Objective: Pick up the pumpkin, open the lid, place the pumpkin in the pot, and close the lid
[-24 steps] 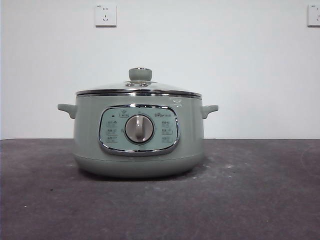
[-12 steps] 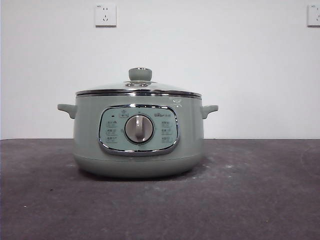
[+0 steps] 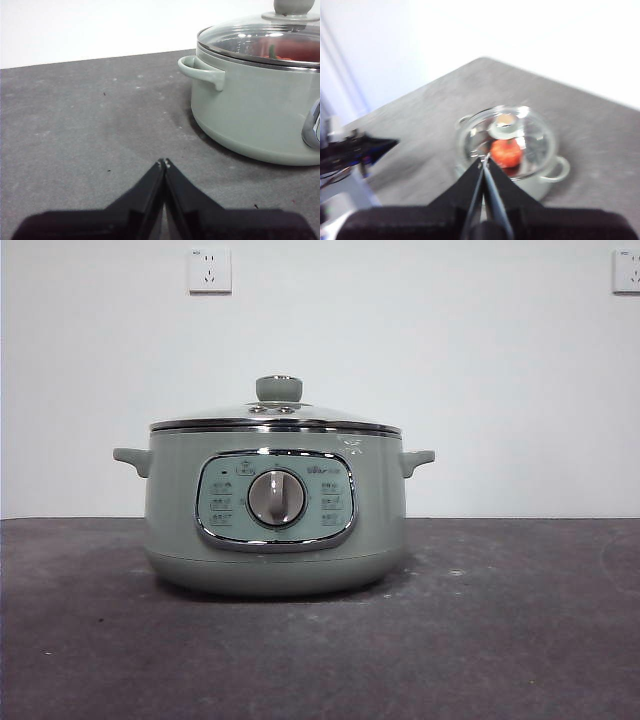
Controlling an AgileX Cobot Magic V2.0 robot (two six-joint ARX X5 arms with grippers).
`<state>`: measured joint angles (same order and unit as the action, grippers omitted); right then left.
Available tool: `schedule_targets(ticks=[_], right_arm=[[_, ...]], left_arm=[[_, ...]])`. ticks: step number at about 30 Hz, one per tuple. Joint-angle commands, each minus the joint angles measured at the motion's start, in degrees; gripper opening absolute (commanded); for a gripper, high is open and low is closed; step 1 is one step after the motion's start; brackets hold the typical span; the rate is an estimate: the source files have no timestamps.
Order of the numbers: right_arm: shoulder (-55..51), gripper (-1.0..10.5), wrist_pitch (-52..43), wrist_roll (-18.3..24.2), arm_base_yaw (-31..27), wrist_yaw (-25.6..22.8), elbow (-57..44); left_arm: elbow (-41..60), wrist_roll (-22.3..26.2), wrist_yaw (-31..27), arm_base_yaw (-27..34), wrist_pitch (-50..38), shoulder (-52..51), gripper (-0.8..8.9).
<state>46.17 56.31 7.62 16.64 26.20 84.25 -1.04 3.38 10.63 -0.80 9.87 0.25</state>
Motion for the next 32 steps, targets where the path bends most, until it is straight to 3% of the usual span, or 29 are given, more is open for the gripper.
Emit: schedule_targets(ticks=[1, 11, 16, 25, 32], right_arm=[[-6.7, 0.0, -7.0, 1.2, -5.6, 0.3, -11.2], [-29.3, 0.0, -37.3, -1.1, -12.1, -0.8, -49.8], [-37.8, 0.0, -46.7, -7.5, -12.2, -12.8, -65.1], [-45.1, 0.0, -51.6, -8.2, -12.2, -14.6, -81.0], [-46.1, 0.0, -48.2, -7.5, -12.1, -14.6, -83.9]], left_arm=[[0.9, -0.4, 0.0, 0.2, 0.0, -0.2, -0.04], [0.9, -0.4, 0.0, 0.2, 0.0, -0.2, -0.04], [0.9, -0.4, -0.1, 0.2, -0.1, -0.2, -0.04], [0.9, -0.4, 0.0, 0.2, 0.0, -0.2, -0.04], [0.9, -0.4, 0.0, 0.2, -0.1, -0.2, -0.04]])
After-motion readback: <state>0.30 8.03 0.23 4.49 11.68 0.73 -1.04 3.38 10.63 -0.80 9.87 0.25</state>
